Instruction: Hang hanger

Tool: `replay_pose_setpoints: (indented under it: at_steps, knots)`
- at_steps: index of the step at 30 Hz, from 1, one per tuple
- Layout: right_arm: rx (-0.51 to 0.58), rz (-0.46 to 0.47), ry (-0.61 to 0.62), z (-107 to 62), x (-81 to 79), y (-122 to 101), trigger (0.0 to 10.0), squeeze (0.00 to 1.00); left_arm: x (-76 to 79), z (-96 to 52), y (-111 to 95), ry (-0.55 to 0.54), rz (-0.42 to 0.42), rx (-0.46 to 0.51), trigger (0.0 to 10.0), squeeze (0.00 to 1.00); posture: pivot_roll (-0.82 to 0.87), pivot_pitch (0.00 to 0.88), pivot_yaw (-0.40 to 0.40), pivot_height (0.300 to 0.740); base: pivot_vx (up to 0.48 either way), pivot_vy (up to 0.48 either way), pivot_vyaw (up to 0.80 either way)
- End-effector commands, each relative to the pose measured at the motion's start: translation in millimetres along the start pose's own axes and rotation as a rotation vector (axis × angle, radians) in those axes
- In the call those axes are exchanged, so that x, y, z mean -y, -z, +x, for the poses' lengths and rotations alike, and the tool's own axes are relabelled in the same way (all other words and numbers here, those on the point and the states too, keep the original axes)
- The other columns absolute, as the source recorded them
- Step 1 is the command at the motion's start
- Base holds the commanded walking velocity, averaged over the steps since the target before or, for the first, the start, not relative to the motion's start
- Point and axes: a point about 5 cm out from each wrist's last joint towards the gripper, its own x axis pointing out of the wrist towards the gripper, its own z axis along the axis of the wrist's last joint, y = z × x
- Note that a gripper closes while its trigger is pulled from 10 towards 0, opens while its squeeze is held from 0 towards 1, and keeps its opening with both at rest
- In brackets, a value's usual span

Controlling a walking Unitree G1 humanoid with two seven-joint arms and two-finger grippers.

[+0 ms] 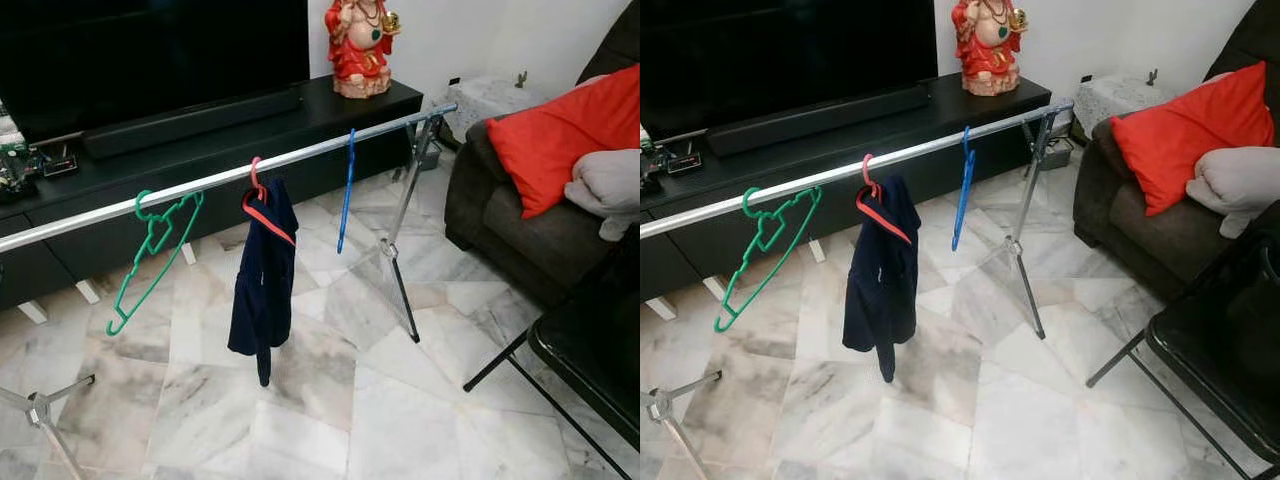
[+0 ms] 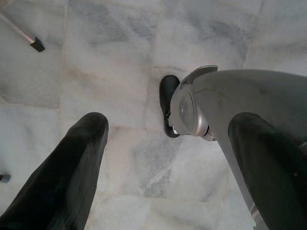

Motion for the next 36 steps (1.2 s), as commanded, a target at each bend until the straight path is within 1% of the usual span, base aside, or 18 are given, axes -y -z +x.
replay_pose_setpoints:
  at_steps: [1, 4, 5, 8, 14, 16, 18, 20, 22, 23, 27, 29, 33, 36]
  knots:
    - [-0.013, 0.004, -0.013, 1.0, -11.9, -0.4, 10.0, 0.0, -3.0, -1.6, 5.6, -0.008, 0.012, -0.026, 10.0, 0.0, 0.06, 0.068, 0.05, 0.74, 0.0, 0.0, -0.78]
    - [-0.011, 0.002, -0.022, 1.8, -20.4, -2.8, 10.0, 0.0, -2.4, -1.4, 5.5, -0.003, 0.028, -0.028, 10.0, 0.0, 0.06, 0.068, 0.05, 0.74, 0.0, -0.18, -0.78]
    - [-0.009, 0.0, -0.03, 2.1, -28.1, -4.4, 10.0, 0.0, -2.2, -1.3, 5.3, -0.004, 0.025, -0.027, 10.0, 0.0, 0.06, 0.069, 0.049, 0.74, 0.0, -0.341, -0.78]
    - [-0.008, -0.001, -0.039, 2.2, -37.0, -5.8, 10.0, 0.0, -2.2, -1.3, 5.8, -0.009, 0.008, -0.027, 10.0, 0.0, 0.06, 0.069, 0.049, 0.74, 0.0, -0.214, -0.78]
    - [-0.007, -0.005, -0.049, 2.0, -47.8, -7.1, 10.0, 0.0, -2.0, -1.4, 5.9, -0.008, 0.013, -0.028, 10.0, 0.0, 0.06, 0.07, 0.049, 0.74, 0.0, 0.0, -0.78]
    - [-0.007, -0.005, -0.048, 2.0, -49.0, -7.3, 10.0, 0.0, -1.9, -1.3, 5.8, -0.006, 0.019, -0.028, 10.0, 0.0, 0.06, 0.071, 0.049, 0.74, 0.0, 0.0, -0.78]
    - [-0.007, -0.005, -0.047, 2.1, -49.1, -7.5, 10.0, 0.0, -1.0, -0.8, 4.4, -0.003, 0.033, -0.028, 10.0, 0.0, 0.06, 0.071, 0.049, 0.74, 0.0, -0.48, -0.78]
    - [-0.006, -0.005, -0.045, 2.2, -47.4, -7.8, 10.0, 0.0, -0.1, 0.0, 2.5, -0.006, 0.028, -0.026, 10.0, 0.0, 0.06, 0.071, 0.049, 0.74, 0.0, -0.48, -0.78]
    - [-0.003, -0.006, -0.036, 2.5, -39.0, -7.5, 10.0, 0.0, 1.2, 0.6, 1.5, -0.01, 0.009, -0.024, 10.0, 0.0, 0.06, 0.072, 0.049, 0.74, 0.0, 0.0, -0.78]
    - [-0.003, -0.006, -0.036, 2.5, -39.0, -7.5, 10.0, 0.0, 1.2, 0.6, 1.5, -0.01, 0.009, -0.024, 10.0, 0.0, 0.06, 0.072, 0.049, 0.74, 0.0, 0.0, -0.78]
    - [-0.003, -0.002, -0.014, 1.4, -15.3, -2.3, 10.0, 0.0, 3.3, 1.5, -0.3, -0.005, 0.01, -0.019, 10.0, 0.0, 0.06, 0.071, 0.05, 0.74, 0.0, 0.0, -0.78]
    - [-0.005, -0.001, -0.008, 0.7, -8.8, -0.5, 10.0, 0.0, 3.9, 1.7, -0.7, -0.003, 0.009, -0.018, 10.0, 0.0, 0.06, 0.071, 0.05, 0.74, 0.0, 0.0, -0.78]
    - [-0.007, 0.0, -0.005, 0.3, -5.9, 0.6, 10.0, 0.0, 4.4, 1.7, -0.4, 0.0, -0.001, -0.018, 10.0, 0.0, 0.06, 0.071, 0.05, 0.74, 0.0, 0.0, -0.78]
    - [0.001, 0.003, -0.006, 0.3, -6.1, -0.2, 10.0, 0.0, 4.7, 1.7, -0.3, 0.0, -0.009, -0.016, 10.0, 0.0, 0.06, 0.072, 0.049, 0.74, 0.0, 0.0, 0.0]
